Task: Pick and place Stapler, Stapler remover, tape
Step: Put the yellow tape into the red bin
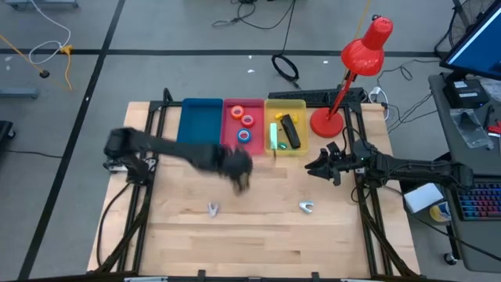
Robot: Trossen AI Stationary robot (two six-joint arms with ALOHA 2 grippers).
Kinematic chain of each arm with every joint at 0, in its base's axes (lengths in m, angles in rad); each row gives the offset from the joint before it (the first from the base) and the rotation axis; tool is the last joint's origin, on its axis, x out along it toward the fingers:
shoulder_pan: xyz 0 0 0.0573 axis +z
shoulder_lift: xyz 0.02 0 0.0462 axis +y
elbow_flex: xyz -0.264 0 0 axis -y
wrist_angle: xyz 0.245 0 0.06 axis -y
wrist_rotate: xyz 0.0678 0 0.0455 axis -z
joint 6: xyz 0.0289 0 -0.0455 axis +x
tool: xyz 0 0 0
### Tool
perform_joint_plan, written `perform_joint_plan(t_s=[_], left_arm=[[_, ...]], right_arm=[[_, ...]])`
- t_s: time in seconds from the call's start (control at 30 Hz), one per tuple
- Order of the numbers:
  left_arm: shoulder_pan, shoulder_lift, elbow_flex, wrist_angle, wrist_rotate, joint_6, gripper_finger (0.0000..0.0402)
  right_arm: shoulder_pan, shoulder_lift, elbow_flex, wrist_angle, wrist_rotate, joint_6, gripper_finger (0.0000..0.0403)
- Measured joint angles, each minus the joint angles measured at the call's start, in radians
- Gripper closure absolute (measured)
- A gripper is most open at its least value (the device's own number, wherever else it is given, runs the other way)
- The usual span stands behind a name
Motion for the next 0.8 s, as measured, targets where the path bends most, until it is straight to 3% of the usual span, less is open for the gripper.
perform_joint_plan(t_s=[0.17,0.4,0.6,0.8], left_arm=[[0.259,-0.125,0.003,0.047,-0.169,0.14,0.0363],[0.558,-0.065,0.003,0.148,-0.075,0.247,0.0363],[0.642,0.059,0.002,0.156,-0.051,0.297,0.0361],[0.64,0.126,0.008,0.198,-0.074,0.377,0.036]], right_arm=[[-0.004,0.001,0.0,0.005,0.003,0.017,0.0248],[-0.004,0.002,0.0,0.007,0.003,0.023,0.0248],[-0.005,0.003,0.0,0.001,0.034,0.044,0.0248],[-0.004,0.002,0.0,0.0,0.08,0.054,0.0248]])
